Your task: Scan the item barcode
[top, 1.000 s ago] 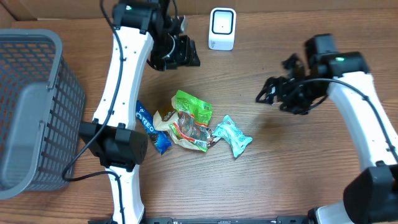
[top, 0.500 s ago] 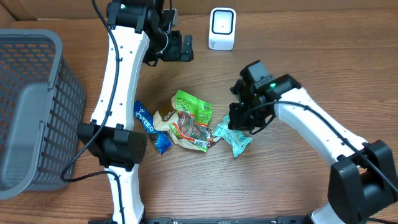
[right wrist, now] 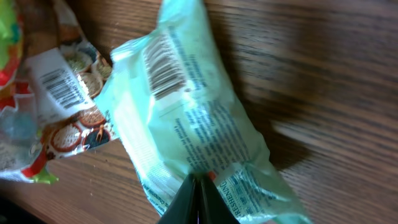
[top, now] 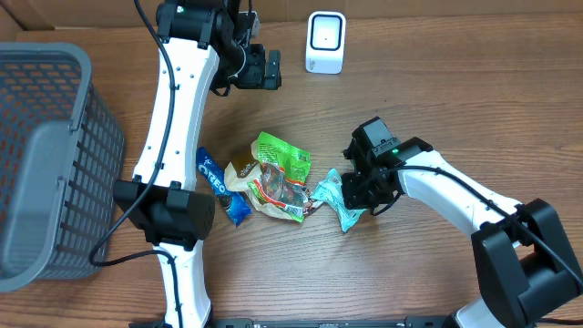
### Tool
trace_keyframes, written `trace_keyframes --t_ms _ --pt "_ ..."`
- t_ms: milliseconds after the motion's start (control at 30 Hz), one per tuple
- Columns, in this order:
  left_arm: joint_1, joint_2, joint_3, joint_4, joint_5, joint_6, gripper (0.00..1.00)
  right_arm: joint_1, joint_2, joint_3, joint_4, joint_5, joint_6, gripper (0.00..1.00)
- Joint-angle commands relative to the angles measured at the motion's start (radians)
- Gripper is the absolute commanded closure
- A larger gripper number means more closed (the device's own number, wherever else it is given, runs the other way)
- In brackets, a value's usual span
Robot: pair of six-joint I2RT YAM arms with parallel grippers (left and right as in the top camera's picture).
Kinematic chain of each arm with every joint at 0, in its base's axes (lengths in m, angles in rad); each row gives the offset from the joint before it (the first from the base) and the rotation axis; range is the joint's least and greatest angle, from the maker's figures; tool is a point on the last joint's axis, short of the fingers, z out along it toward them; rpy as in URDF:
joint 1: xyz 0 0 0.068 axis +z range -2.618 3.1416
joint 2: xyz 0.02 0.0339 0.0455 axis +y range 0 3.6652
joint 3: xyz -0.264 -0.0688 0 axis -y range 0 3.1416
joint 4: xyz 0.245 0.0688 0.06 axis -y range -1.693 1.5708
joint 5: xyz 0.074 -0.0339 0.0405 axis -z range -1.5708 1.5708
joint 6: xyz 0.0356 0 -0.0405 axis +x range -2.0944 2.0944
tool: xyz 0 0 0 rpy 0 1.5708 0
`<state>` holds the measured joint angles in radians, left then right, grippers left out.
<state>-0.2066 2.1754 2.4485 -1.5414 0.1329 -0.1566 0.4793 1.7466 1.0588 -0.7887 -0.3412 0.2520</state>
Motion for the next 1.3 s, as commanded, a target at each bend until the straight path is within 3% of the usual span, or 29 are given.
trace_keyframes --t_ms 0,367,633,767,967,1100,1267 --pt "0.01 0.002 0.016 0.002 -0.013 0.011 0.0 0.005 0.01 -0.01 0.008 -0.017 -0.106 0.96" --pt "0.01 0.002 0.016 0.002 -0.009 0.011 0.0 -0.01 0.128 -0.025 0.108 0.272 -0.13 0.94" --pt "0.034 0.001 0.061 0.005 -0.016 0.055 0.0 -0.104 0.127 0.041 0.081 0.543 -0.14 0.96" --pt "0.078 0.001 0.142 -0.042 -0.016 0.005 0.0 -0.153 0.127 0.199 -0.031 0.469 -0.156 0.96" --pt "0.168 0.001 0.235 -0.138 -0.012 -0.089 0.0 -0.166 0.127 0.444 -0.256 0.121 -0.156 0.95" --pt "0.209 0.001 0.235 -0.148 -0.006 -0.095 0.0 -0.137 0.128 0.439 -0.309 -0.064 -0.156 0.95" --pt "0.217 0.002 0.235 -0.148 -0.007 -0.095 0.0 -0.079 0.128 0.343 -0.294 -0.03 -0.156 0.95"
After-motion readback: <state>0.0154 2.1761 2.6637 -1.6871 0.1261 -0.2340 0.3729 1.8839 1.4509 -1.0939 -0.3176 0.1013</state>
